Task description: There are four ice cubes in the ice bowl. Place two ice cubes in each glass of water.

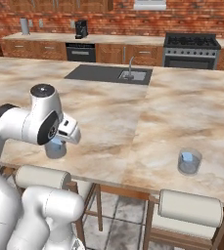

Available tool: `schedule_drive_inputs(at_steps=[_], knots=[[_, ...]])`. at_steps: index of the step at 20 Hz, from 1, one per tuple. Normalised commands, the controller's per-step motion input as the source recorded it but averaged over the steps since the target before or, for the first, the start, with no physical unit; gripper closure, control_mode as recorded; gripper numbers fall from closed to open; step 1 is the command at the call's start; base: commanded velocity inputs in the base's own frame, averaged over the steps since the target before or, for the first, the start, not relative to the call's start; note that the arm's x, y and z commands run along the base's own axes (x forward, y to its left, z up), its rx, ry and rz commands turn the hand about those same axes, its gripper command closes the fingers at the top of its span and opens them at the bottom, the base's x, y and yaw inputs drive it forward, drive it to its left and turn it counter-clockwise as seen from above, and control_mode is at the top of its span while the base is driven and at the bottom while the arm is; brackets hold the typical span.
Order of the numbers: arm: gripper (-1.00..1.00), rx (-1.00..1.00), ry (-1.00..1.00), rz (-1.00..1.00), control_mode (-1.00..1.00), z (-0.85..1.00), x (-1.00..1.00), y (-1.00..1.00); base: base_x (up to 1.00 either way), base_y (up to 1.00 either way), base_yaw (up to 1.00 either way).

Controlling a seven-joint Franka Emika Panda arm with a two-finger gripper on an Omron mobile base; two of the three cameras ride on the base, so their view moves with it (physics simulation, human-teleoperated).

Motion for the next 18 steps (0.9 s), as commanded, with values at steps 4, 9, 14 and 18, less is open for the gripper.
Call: schedule_drive_inputs(at_steps=[4,9,14,18], knots=[[1.0,-0.03,0.04,0.05,-1.0,0.14,0.48,0.3,0.0,0.0,0.0],[1.0,-0.01,0.08,0.07,-1.0,-0.01,0.48,0.47,0.0,0.0,0.0],[1.0,-0.07,0.2,0.08,-1.0,-0.24,0.54,0.63,0.0,0.0,0.0],[1.0,-0.12,0.18,0.07,-1.0,-0.44,0.49,0.57,0.0,0.0,0.0]])
